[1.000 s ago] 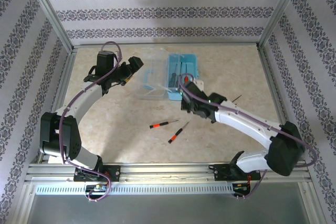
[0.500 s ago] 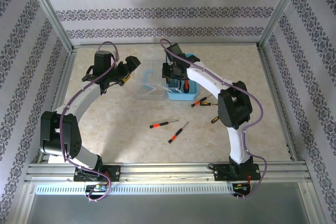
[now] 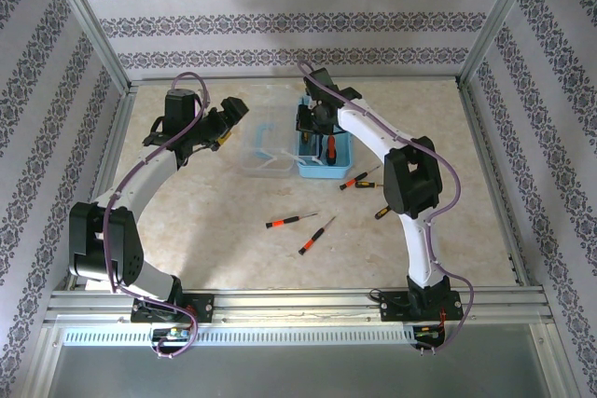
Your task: Pack the tool kit
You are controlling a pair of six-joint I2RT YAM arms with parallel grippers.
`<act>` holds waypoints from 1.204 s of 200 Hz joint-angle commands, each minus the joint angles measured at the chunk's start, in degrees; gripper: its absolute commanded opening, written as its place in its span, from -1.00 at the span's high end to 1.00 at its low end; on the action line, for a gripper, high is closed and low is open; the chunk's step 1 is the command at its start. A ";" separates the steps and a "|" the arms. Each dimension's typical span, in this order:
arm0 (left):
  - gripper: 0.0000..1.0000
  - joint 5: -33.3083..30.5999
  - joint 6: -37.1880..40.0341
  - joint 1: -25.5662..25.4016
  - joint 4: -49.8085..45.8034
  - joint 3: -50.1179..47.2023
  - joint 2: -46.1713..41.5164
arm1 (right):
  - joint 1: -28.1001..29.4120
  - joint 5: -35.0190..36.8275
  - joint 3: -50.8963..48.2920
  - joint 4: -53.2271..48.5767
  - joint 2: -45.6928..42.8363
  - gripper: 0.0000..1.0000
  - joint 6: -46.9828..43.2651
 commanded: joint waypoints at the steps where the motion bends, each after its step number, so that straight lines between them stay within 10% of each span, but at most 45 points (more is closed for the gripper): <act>1: -0.93 0.84 -0.49 0.58 2.62 -0.27 -1.53 | 0.13 -2.19 2.09 -0.91 1.85 0.80 0.87; 153: -0.94 0.86 -0.05 0.66 2.41 -0.08 -1.36 | 0.04 -3.27 3.28 -1.97 -1.82 0.43 -1.53; 241: -0.92 2.06 -1.14 0.35 3.85 -0.50 -1.42 | -0.48 1.36 -13.42 5.05 -22.48 0.36 -2.83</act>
